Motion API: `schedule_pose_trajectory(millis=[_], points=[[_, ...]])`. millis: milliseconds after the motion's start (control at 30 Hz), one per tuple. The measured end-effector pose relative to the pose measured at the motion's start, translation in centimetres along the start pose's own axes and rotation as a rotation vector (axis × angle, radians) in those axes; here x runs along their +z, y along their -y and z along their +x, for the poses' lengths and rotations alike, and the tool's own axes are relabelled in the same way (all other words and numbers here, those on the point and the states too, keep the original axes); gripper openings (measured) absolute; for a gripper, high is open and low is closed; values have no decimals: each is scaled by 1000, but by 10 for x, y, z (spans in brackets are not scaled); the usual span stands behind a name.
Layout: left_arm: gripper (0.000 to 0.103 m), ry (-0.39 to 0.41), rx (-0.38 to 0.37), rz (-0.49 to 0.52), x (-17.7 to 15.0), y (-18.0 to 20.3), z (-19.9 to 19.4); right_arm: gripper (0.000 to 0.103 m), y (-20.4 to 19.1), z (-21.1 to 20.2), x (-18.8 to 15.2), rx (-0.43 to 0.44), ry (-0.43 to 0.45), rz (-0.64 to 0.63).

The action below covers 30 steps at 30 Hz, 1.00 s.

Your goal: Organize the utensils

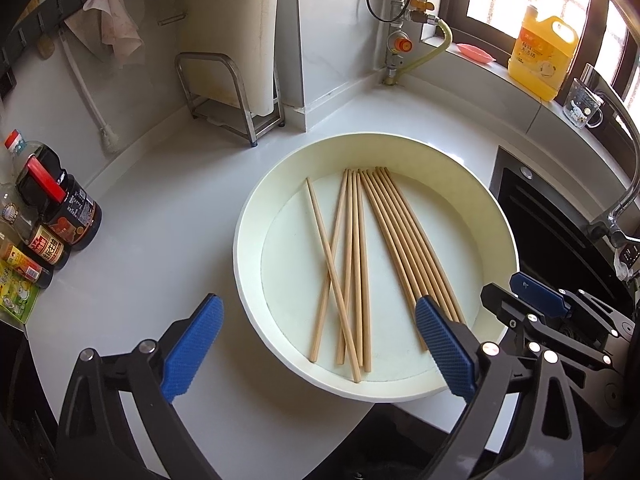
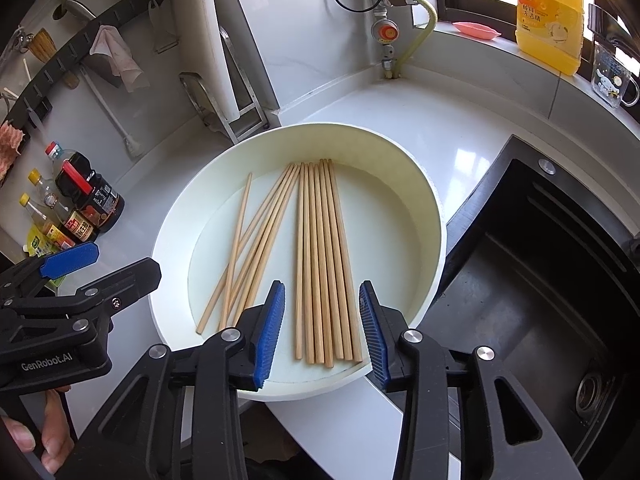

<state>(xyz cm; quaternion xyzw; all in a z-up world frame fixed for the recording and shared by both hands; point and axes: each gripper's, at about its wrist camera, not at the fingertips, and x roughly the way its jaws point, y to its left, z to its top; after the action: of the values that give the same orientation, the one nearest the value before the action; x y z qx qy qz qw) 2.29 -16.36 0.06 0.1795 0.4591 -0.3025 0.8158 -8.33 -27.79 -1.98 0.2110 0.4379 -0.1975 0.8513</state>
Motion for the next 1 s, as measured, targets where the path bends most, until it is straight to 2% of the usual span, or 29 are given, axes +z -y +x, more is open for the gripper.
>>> schedule_pose_trajectory(millis=[233, 367, 667, 1000], points=[[95, -9, 13, -20, -2, -5, 0, 47, 0, -3, -1, -8, 4, 0], [96, -6, 13, -21, -3, -6, -2, 61, 1, -5, -2, -5, 16, 12], [95, -2, 13, -30, -3, -7, -5, 66, 4, -5, -4, -19, 10, 24], [96, 0, 14, -38, -6, -10, -6, 66, 3, -5, -6, -21, 6, 23]])
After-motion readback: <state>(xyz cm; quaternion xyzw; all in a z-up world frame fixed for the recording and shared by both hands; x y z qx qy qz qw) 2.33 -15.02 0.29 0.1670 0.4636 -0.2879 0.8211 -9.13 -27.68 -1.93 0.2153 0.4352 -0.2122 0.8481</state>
